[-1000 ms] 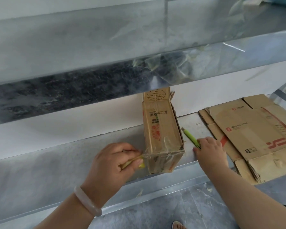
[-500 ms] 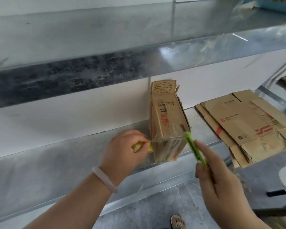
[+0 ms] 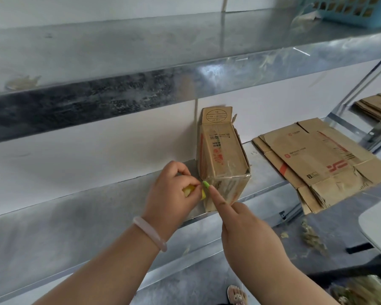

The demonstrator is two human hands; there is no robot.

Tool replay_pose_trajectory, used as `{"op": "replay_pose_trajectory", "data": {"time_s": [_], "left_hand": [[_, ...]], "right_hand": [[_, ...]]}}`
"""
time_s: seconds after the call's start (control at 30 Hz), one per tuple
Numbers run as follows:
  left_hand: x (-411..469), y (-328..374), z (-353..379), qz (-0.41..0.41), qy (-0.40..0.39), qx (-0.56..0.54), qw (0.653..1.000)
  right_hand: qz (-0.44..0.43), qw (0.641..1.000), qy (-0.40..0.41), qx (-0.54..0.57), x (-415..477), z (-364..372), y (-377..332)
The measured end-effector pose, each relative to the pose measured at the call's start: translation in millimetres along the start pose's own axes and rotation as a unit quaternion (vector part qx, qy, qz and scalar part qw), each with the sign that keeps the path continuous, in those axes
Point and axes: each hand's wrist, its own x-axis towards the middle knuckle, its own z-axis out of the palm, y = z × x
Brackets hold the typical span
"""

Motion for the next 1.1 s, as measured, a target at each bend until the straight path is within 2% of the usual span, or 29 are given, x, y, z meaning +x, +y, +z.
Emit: {"op": "replay_pose_trajectory", "data": {"time_s": [0.33,0.47,0.57,0.67,0.73,0.77,0.8,0.83,0.87,0.93,1.0,1.1], "left_hand": [[4.4,-1.8,3.0,-0.046,0.009,0.023,0.999],[10.5,-9.4,0.4,-0.078,0.059,0.011,0.995],[13.3,-17.9,1.5,-0.081,0.053,0.027,0.995],[11.5,-30.8,6.7,-0.069,0.029,0.064,0.995],[9.0,-41.8,10.0,-0.044,0.030,0.107,0.993],[8.5,-48.4,11.5,-0.034,0.032,0.134,0.990],[8.9,-55.5,13.6,-0.030,0.033,0.162,0.986],[9.7,-62.4,15.7,-0.030,0.032,0.186,0.982],[10.3,-69.4,18.7,-0.030,0.031,0.209,0.977],[8.5,-81.7,25.3,-0.030,0.026,0.248,0.968],[1.4,-90.6,33.2,-0.037,0.022,0.271,0.962],[-12.3,-96.0,45.0,-0.039,0.011,0.274,0.961]], "right_hand": [[-0.006,1.000,0.000,0.002,14.7,9.7,7.3],[-0.003,1.000,-0.005,0.018,13.9,11.8,20.1],[-0.059,0.997,0.019,0.036,13.9,14.6,28.8],[-0.176,0.969,0.151,0.088,17.2,16.4,47.1],[-0.223,0.910,0.289,0.196,14.7,17.2,69.4],[-0.218,0.885,0.336,0.237,13.9,16.0,80.5],[-0.179,0.877,0.360,0.262,15.6,12.5,91.6],[-0.116,0.885,0.356,0.276,21.6,8.5,102.2],[-0.050,0.908,0.318,0.268,32.0,7.2,114.1],[0.057,0.965,0.176,0.185,60.8,14.0,140.3],[0.102,0.988,0.053,0.108,93.9,25.8,158.4],[0.088,0.994,-0.029,0.060,135.4,45.3,172.4]]}}
